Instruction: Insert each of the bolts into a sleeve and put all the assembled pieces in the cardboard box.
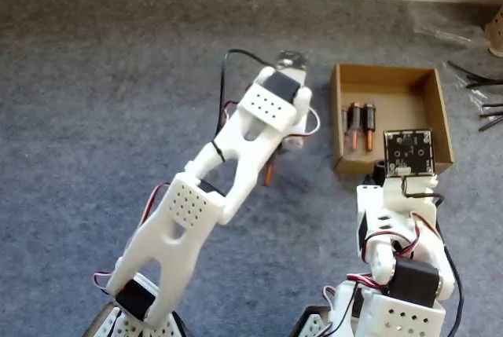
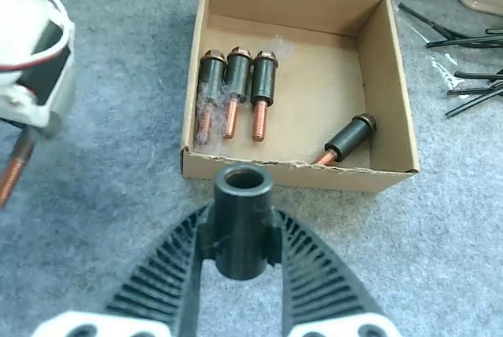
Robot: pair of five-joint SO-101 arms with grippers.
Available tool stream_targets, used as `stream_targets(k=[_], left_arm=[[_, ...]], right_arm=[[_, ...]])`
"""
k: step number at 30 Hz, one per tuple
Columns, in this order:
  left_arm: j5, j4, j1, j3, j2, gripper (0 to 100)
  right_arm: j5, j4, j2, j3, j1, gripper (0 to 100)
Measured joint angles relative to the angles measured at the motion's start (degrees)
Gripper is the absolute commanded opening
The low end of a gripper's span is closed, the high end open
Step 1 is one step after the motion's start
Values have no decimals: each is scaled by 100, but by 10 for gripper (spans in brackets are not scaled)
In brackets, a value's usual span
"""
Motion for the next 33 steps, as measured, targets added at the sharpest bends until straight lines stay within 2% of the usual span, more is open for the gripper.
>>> stream_targets(k=[8,14,16,27,33], left_arm=[[-413,62,18,510,9,5],[-1855,97,18,791,9,5],[-2101,97,18,800,9,5],[-2268,97,-299,800,9,5],[-2567,114,-536,1002,-607,5]], right_arm=[[0,0,0,0,0,5],[0,0,0,0,-633,5],[0,0,0,0,-747,5],[0,-255,9,290,-765,5],[0,-1029,9,985,-809,5]])
